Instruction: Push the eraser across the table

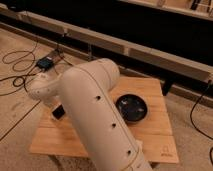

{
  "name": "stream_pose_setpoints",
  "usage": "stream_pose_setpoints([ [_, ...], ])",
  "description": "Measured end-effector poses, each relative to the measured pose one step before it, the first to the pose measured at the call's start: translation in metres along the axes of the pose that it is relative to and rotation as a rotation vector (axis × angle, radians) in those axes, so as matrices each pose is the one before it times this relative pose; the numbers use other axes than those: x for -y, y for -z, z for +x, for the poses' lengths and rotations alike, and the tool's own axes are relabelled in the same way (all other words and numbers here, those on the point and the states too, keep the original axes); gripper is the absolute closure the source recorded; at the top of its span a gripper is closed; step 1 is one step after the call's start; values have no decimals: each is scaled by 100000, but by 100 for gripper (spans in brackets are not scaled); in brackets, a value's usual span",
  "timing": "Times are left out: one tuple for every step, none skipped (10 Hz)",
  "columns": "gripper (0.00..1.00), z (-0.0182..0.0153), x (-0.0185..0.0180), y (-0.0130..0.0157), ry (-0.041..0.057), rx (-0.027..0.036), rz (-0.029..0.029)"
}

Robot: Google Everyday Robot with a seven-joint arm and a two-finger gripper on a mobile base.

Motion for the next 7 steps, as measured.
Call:
stream_pose_setpoints([
  [20, 89, 537, 19, -310, 226, 1574],
  [20, 190, 374, -6, -193, -64, 1256],
  [20, 262, 100, -26, 111, -78, 786],
  [20, 479, -160, 57, 408, -500, 335],
  [20, 319, -250, 65, 204, -382, -191],
  [20, 266, -241, 150, -126, -303, -441],
  [20, 181, -214, 212, -459, -225, -741],
])
